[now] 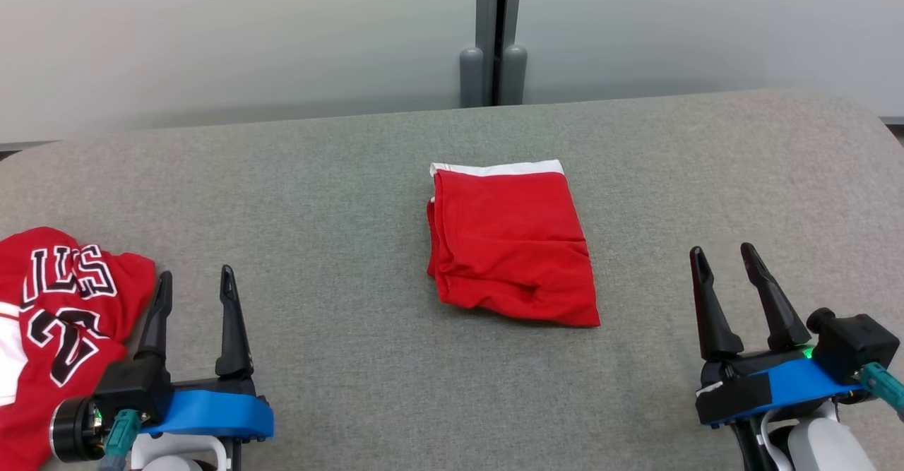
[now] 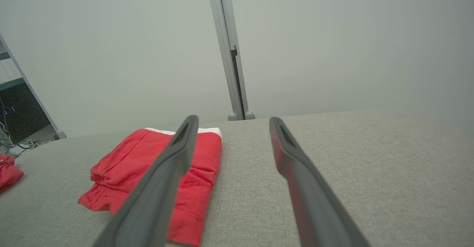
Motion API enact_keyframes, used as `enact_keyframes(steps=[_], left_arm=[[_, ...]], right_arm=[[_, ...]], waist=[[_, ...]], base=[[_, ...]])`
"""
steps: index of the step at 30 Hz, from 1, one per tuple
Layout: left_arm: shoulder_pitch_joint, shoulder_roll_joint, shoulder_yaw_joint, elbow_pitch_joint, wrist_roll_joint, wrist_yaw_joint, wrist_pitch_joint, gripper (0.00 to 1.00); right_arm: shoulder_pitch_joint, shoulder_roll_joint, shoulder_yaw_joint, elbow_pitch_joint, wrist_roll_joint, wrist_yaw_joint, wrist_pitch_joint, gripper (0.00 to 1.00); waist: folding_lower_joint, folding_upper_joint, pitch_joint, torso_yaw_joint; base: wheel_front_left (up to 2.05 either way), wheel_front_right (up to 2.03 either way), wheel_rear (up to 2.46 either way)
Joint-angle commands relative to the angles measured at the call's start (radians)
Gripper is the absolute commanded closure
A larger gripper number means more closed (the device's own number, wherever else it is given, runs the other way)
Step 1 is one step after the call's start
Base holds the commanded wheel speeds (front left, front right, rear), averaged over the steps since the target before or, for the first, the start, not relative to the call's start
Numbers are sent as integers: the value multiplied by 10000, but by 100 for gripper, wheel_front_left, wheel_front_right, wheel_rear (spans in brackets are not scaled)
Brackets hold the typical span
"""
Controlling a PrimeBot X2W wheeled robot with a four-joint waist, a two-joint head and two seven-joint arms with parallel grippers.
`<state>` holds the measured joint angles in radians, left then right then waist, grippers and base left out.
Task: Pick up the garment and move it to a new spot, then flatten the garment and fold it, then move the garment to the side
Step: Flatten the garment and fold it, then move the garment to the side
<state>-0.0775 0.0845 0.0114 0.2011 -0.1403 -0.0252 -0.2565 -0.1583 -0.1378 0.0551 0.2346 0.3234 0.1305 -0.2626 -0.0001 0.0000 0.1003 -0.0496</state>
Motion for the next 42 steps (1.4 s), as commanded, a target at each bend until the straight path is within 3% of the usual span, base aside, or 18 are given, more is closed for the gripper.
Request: enact_keyframes(steps=[1, 14, 42], left_arm=[[130, 41, -63, -52, 72, 73, 81, 0], [499, 132, -246, -360, 96, 281, 621, 0], [514, 346, -355, -586, -110, 526, 794, 0]], right_arm=[[218, 112, -64, -156, -229, 5, 11, 0], [779, 615, -194, -902, -1358, 5, 680, 0], [662, 826, -400, -898, -1635, 5, 1094, 0]], waist=[[1, 0, -54, 45], [1, 0, -518, 328], [1, 0, -502, 380]], base=[[0, 0, 0], [0, 0, 0], [0, 0, 0]])
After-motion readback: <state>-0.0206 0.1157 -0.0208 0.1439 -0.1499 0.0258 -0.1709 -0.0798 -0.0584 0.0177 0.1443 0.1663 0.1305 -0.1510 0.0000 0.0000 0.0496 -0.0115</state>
